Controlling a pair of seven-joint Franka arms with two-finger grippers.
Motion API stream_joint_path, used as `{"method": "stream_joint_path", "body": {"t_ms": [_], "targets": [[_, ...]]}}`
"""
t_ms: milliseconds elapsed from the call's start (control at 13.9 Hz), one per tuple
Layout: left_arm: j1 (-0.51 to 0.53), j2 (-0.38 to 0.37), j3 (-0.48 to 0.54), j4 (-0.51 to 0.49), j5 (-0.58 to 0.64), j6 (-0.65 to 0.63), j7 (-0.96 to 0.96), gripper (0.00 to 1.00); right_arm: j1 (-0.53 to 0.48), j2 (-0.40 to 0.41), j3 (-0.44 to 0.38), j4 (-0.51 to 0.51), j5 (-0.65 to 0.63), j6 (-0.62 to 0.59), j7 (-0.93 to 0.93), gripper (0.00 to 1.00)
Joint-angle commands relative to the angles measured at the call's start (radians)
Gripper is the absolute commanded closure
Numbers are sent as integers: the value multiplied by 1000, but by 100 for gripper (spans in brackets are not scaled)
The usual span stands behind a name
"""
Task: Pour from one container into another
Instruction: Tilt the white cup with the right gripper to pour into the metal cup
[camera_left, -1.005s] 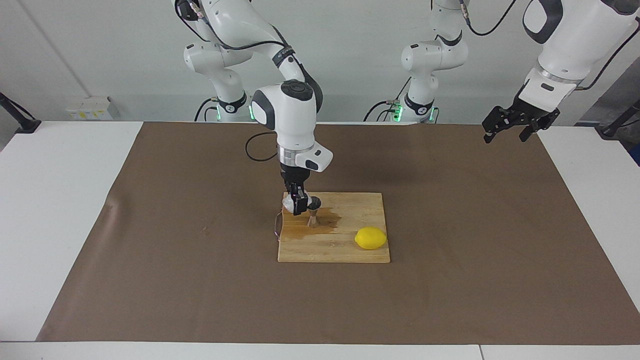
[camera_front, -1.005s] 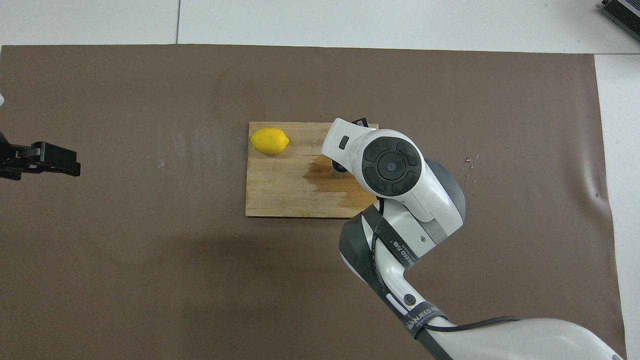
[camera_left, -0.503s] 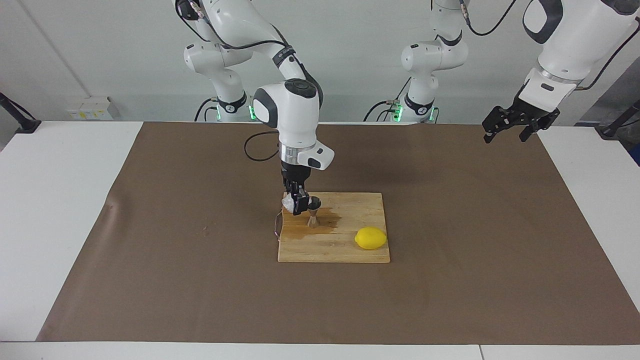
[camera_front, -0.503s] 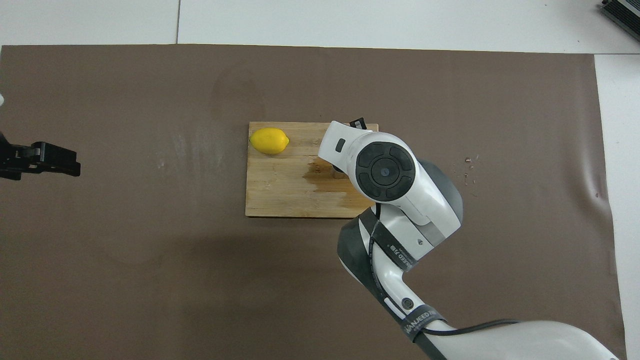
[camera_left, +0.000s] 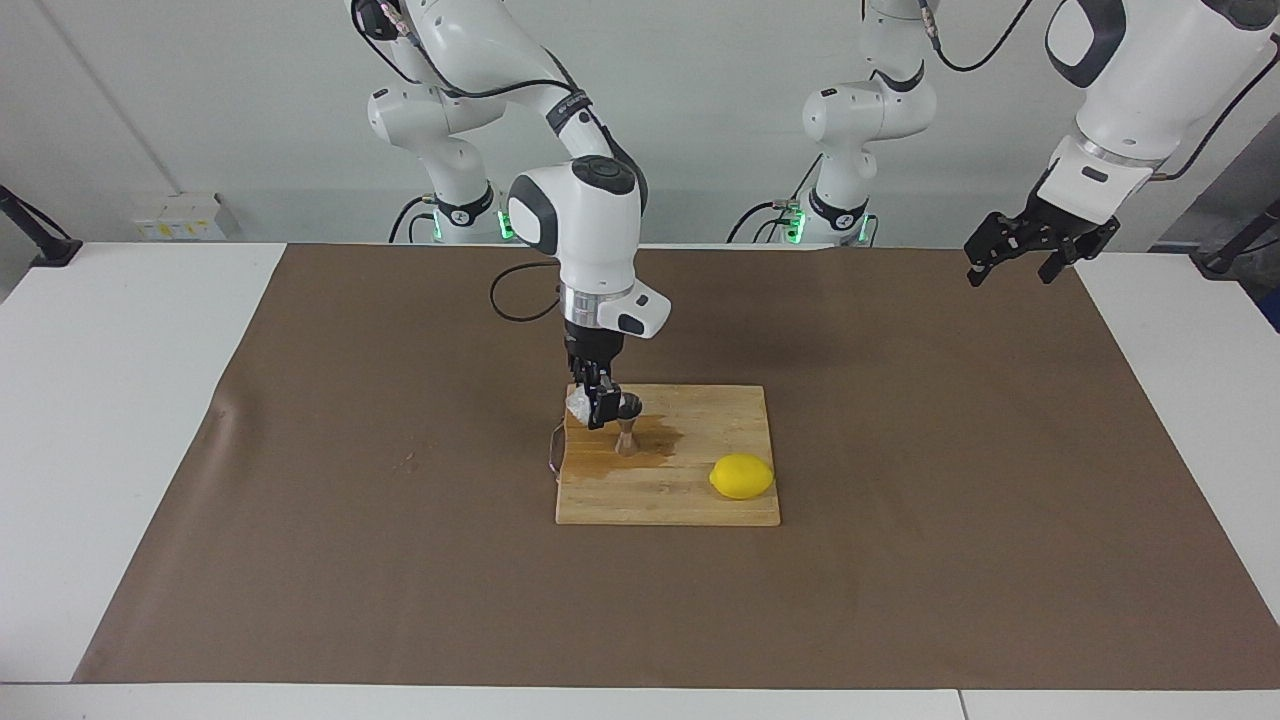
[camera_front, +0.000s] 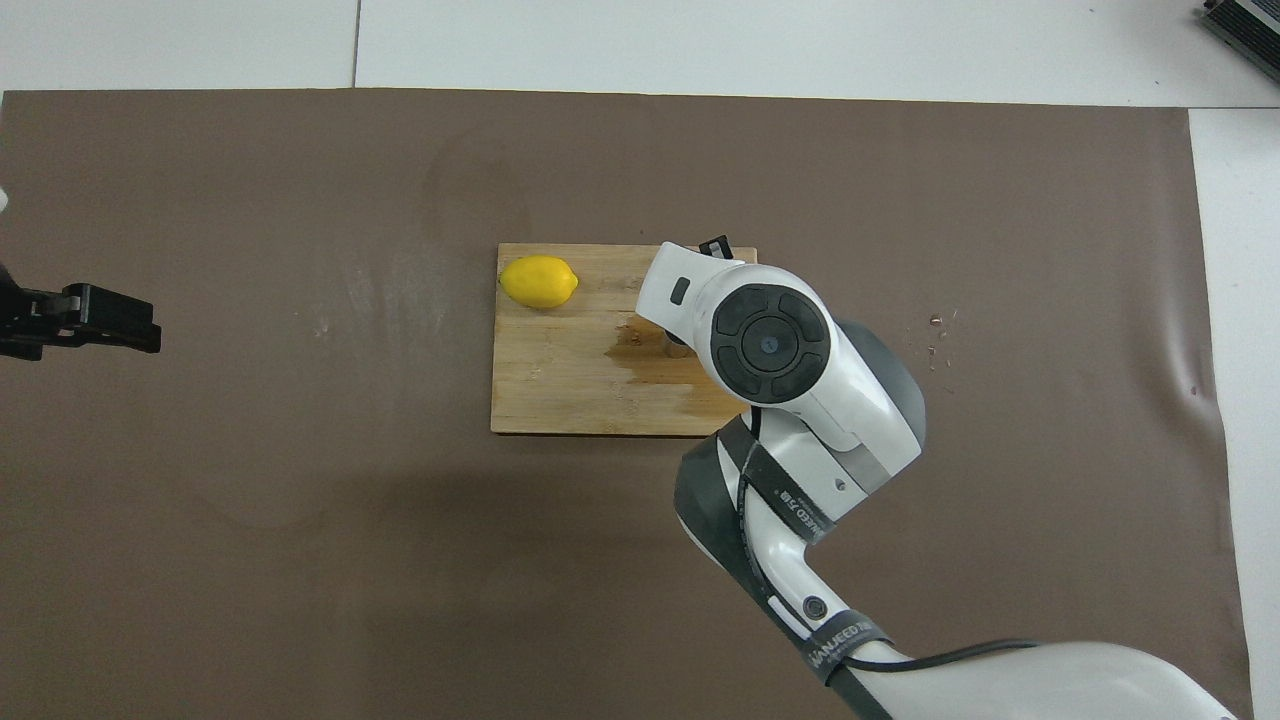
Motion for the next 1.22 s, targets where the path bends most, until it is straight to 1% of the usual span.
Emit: {"method": "stream_joint_path", "body": {"t_ms": [0, 1149], "targets": [[12, -27, -5, -25, -13, -8, 14, 0, -1, -16, 1, -13, -32, 3, 34, 70], [12, -28, -5, -27, -13, -8, 14, 0, -4, -18, 2, -18, -17, 11, 48, 70]]}}
